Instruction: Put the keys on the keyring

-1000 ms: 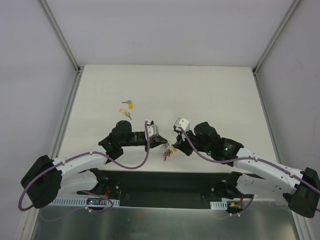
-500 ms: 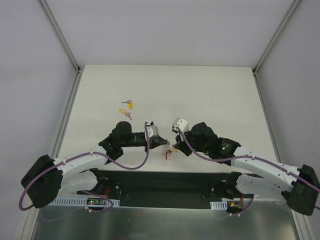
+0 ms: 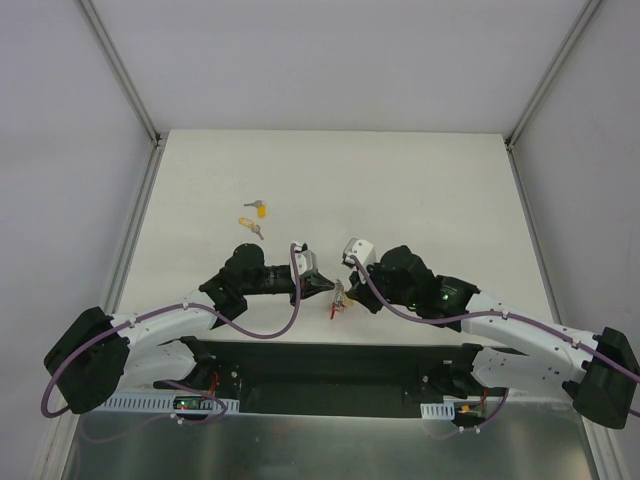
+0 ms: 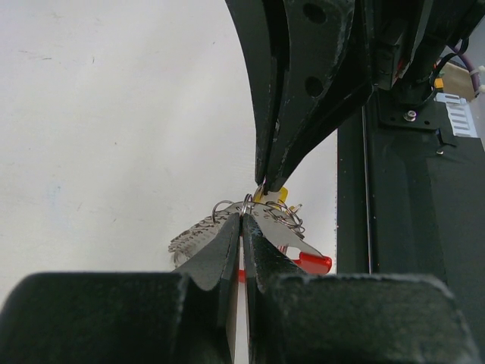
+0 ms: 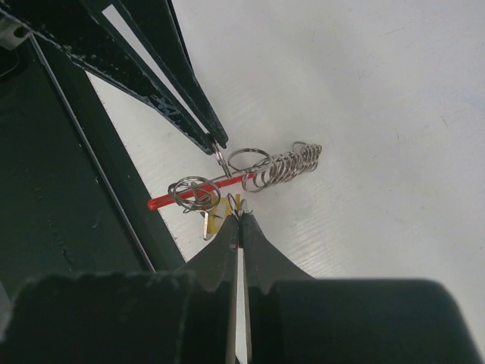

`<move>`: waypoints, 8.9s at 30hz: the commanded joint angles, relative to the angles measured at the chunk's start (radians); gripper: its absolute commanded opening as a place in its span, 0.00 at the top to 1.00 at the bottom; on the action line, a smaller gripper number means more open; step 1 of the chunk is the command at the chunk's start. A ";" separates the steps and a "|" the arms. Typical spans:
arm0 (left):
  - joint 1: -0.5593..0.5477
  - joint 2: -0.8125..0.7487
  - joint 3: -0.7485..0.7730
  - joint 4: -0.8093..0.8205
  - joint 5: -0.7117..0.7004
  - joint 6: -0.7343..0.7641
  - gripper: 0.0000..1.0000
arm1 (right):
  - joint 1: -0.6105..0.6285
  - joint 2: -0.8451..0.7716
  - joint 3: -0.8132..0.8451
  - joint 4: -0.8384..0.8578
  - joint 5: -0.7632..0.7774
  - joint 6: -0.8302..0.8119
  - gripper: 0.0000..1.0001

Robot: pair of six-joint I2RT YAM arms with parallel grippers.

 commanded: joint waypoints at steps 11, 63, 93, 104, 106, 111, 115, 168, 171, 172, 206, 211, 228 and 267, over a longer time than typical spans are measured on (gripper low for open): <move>0.009 -0.022 0.002 0.054 0.050 -0.011 1.00 | 0.014 0.013 0.072 0.012 0.037 -0.006 0.99; -0.017 0.005 0.074 -0.081 0.093 0.035 1.00 | 0.048 0.012 0.140 0.027 -0.006 -0.133 0.99; 0.012 0.081 0.226 -0.279 0.270 0.220 1.00 | 0.065 0.018 0.201 -0.102 -0.285 -0.304 0.99; 0.012 0.067 0.234 -0.280 0.341 0.219 0.98 | 0.065 0.064 0.187 -0.067 -0.157 -0.218 0.99; 0.012 0.060 0.226 -0.279 0.333 0.222 0.96 | 0.065 0.062 0.184 -0.062 -0.141 -0.207 0.99; 0.012 0.038 0.200 -0.271 0.340 0.214 1.00 | 0.065 0.067 0.184 -0.077 -0.071 -0.193 0.99; 0.012 0.026 0.192 -0.265 0.344 0.208 1.00 | 0.066 0.071 0.180 -0.094 -0.052 -0.180 0.99; -0.198 -0.272 0.063 -0.289 -0.679 -0.319 0.26 | 0.066 0.107 0.235 -0.136 0.104 -0.020 0.98; -0.298 -0.262 0.050 -0.296 -0.807 -0.375 0.22 | 0.066 0.123 0.247 -0.151 0.162 0.017 0.99; -0.318 -0.246 0.047 -0.297 -0.873 -0.381 0.22 | 0.066 0.127 0.250 -0.154 0.172 0.024 0.99; -0.428 -0.304 -0.022 -0.198 -0.849 0.077 0.50 | 0.075 0.240 0.368 -0.300 0.215 0.193 0.99; -0.428 -0.264 -0.052 -0.116 -0.839 0.088 0.58 | 0.074 0.249 0.384 -0.315 0.233 0.207 0.99; -0.428 -0.097 -0.122 0.226 -0.851 0.188 0.56 | 0.080 0.254 0.388 -0.317 0.245 0.222 0.99; -0.427 0.063 -0.092 0.327 -0.921 0.225 0.74 | 0.098 0.249 0.395 -0.315 0.250 0.224 0.99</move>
